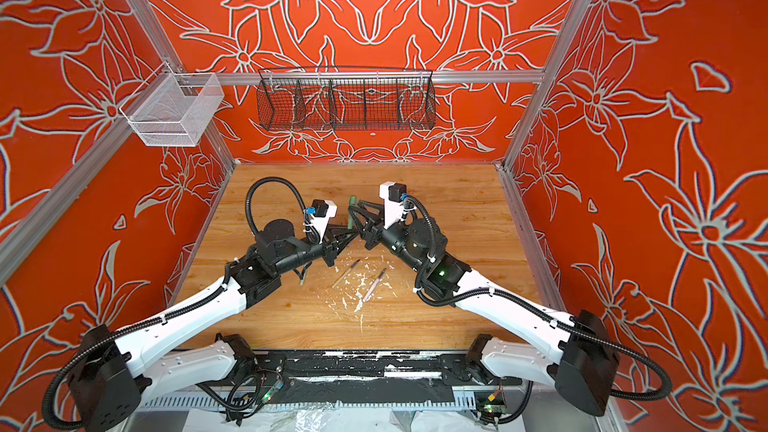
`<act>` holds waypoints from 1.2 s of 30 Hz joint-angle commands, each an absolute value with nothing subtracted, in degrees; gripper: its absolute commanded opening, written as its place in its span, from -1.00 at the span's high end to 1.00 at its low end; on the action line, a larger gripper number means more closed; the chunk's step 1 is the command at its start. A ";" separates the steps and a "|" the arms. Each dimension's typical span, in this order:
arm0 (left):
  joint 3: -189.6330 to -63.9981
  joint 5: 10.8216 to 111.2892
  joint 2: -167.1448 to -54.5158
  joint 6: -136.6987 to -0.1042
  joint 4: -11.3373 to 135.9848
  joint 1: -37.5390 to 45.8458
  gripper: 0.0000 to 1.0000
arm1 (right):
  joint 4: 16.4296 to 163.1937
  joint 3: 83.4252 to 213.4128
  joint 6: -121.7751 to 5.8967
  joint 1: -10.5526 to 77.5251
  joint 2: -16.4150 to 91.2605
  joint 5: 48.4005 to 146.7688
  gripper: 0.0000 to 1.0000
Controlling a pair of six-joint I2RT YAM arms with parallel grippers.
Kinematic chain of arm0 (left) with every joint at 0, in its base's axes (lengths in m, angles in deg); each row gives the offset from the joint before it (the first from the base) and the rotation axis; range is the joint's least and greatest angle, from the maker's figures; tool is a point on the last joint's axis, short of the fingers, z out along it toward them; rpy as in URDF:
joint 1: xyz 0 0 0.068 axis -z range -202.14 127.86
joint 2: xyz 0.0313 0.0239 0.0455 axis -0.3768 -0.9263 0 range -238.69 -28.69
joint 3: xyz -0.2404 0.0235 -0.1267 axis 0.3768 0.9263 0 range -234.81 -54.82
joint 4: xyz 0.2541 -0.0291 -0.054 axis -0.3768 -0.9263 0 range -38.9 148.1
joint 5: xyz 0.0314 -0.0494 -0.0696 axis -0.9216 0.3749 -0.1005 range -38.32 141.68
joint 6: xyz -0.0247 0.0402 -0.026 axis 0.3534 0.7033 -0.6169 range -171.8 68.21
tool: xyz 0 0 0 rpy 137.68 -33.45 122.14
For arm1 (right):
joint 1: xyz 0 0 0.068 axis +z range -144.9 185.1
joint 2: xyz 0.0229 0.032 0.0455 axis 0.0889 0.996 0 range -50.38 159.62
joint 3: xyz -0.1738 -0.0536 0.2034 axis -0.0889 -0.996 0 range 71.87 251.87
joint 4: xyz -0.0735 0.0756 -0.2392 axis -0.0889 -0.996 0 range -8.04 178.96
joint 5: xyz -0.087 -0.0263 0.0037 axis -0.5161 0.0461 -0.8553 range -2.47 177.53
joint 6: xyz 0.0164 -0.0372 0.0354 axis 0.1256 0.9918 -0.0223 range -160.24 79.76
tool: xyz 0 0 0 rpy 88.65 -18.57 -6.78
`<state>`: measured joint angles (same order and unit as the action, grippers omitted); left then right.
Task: Insert the pens into the pen caps
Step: 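Press the cap down onto the pen tip with the right gripper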
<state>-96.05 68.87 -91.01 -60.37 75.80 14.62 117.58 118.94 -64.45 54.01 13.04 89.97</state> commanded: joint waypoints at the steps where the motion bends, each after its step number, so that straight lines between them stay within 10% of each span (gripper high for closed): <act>1: -96.47 67.99 -91.70 -58.70 76.56 14.81 1.00 | 111.79 119.58 -64.06 54.32 9.50 89.59 0.30; 8: -98.41 64.57 -93.43 -52.80 75.15 14.78 1.00 | 95.19 123.33 -62.55 53.87 6.05 79.55 0.37; 18: -102.71 61.58 -94.90 -43.84 72.39 14.78 1.00 | 75.85 141.65 -57.79 49.70 8.68 89.50 0.31; 36: -101.63 65.92 -93.30 -49.51 72.61 14.83 1.00 | 81.04 146.56 -63.12 48.87 19.97 98.74 0.39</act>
